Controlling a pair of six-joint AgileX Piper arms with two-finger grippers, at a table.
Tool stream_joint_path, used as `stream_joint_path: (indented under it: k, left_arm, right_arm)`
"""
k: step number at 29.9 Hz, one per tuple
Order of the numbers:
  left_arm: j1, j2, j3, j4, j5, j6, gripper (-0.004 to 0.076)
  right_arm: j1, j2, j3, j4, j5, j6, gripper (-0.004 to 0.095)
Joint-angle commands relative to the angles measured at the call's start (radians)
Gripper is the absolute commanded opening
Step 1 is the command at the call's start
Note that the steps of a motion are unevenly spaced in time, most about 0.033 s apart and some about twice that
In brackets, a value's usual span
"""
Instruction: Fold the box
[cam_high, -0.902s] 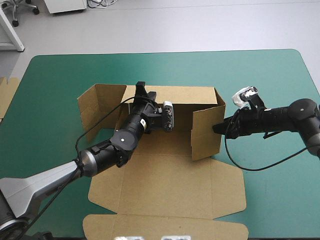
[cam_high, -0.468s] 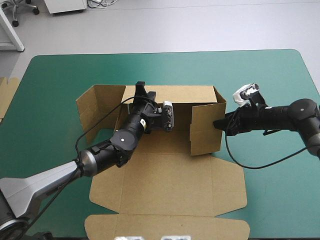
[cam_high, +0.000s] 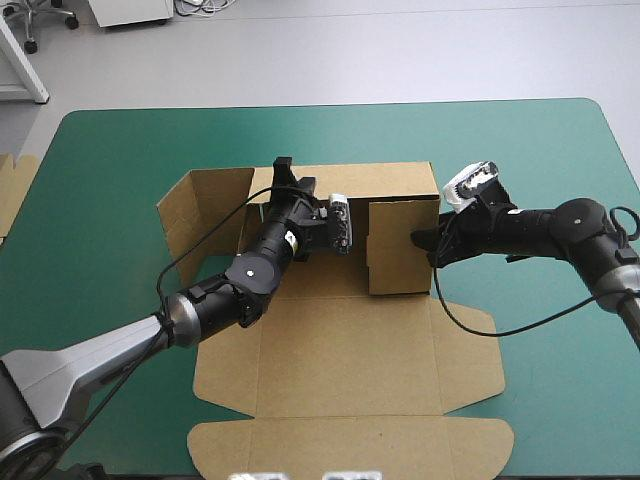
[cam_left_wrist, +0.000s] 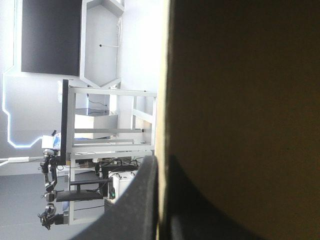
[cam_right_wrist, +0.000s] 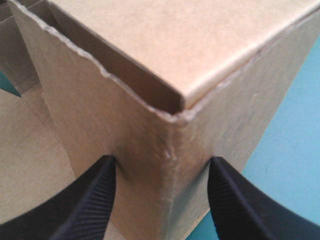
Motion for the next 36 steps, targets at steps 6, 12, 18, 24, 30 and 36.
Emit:
stream_joint_path:
  k: [6,12,18,24,30,36]
  left_arm:
    - [-0.007,-0.040,-0.040,0.043,0.009,-0.025,-0.0010]
    - [-0.007,-0.040,-0.040,0.043,-0.039,-0.026,-0.0010]
    - [-0.007,-0.040,-0.040,0.043,-0.045,-0.026,-0.0010]
    - [-0.007,-0.040,-0.040,0.043,-0.045,-0.026,-0.0010]
    - [-0.007,-0.040,-0.040,0.043,-0.057,-0.026,-0.0010]
    - [-0.007,-0.039,-0.042,0.043,-0.098,-0.026,-0.0010]
  right_arm:
    - [0.007,-0.019,-0.024,0.086,-0.128,0.014,0.0559]
    - [0.007,-0.012,-0.026,0.114,-0.175,-0.005,0.0596]
    - [0.007,0.047,-0.026,0.118,-0.185,-0.020,0.0585]
    - [0.007,0.092,-0.029,0.150,-0.193,-0.060,0.0569]
    - [0.007,0.092,-0.070,0.163,-0.190,-0.060,0.0469]
    - [0.053,0.092,-0.095,0.101,-0.222,-0.038,0.0353]
